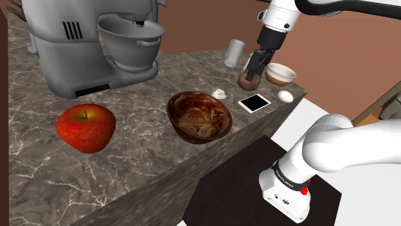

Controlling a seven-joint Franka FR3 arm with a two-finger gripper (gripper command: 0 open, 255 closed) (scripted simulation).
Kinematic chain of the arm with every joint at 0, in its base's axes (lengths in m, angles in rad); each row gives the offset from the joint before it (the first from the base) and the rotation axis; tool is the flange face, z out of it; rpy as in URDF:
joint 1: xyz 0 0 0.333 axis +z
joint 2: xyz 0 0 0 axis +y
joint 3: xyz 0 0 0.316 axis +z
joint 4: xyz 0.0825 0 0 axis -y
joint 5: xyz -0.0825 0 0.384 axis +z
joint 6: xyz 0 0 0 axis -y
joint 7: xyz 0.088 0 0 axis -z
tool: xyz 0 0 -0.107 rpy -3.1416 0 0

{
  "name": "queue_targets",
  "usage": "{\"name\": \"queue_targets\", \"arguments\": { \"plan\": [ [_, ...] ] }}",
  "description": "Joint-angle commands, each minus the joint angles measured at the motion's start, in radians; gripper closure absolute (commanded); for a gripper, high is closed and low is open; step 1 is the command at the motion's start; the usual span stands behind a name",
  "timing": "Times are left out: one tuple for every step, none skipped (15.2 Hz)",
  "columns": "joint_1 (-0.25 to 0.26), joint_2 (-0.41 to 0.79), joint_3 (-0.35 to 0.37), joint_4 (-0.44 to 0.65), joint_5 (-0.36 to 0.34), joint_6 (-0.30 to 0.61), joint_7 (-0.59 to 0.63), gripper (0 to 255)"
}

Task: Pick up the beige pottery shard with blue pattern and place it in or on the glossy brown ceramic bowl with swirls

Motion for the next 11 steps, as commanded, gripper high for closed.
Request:
{"name": "queue_targets", "arguments": {
  "plan": [
    [0.0,0.0,0.0,0.0,0.0,0.0,0.0,0],
    [0.015,0.042,0.009,0.01,-0.006,0.021,-0.023,0],
    [0.029,0.084,0.019,0.021,-0.013,0.04,-0.045,0],
    [0.043,0.125,0.029,0.032,-0.021,0.059,-0.067,0],
    [0.056,0.166,0.039,0.044,-0.029,0.077,-0.088,0],
    [0.069,0.207,0.05,0.056,-0.037,0.094,-0.108,0],
    [0.081,0.247,0.062,0.069,-0.046,0.111,-0.127,0],
    [0.092,0.287,0.073,0.082,-0.055,0.127,-0.146,0],
    [0.104,0.326,0.085,0.095,-0.065,0.142,-0.164,0],
    [0.111,0.351,0.093,0.104,-0.072,0.151,-0.176,0],
    [0.111,0.351,0.093,0.09,-0.073,0.165,-0.176,0]
  ]
}}
